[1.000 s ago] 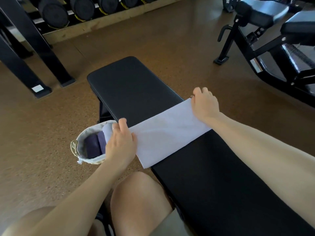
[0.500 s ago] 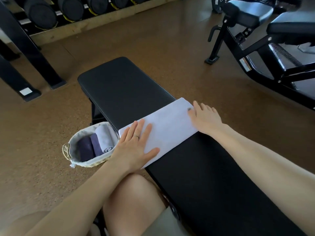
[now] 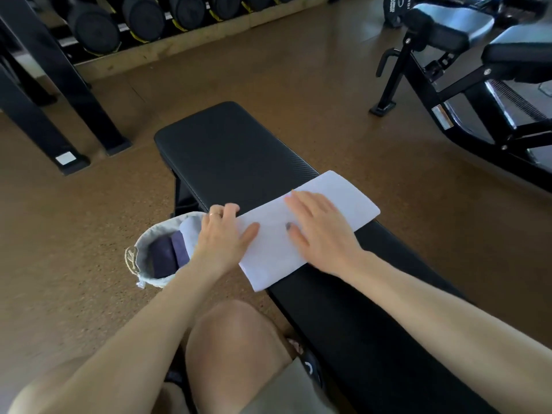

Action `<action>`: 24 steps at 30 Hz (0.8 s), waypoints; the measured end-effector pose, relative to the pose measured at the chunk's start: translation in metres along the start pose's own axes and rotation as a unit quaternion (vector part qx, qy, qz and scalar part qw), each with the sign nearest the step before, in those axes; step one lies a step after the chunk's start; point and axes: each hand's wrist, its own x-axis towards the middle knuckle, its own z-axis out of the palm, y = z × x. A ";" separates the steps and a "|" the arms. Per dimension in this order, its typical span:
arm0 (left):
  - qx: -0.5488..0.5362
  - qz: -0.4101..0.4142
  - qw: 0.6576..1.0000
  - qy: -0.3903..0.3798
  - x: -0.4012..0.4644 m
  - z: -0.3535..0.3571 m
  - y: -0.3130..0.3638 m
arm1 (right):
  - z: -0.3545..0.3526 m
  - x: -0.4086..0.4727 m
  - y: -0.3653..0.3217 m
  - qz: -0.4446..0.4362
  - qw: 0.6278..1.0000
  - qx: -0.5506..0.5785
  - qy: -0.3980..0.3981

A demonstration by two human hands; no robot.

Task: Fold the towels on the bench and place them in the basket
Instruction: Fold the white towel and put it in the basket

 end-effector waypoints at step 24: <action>-0.236 -0.084 0.932 -0.262 -0.075 -0.046 0.016 | -0.014 -0.131 -0.065 -0.019 0.993 0.075 0.088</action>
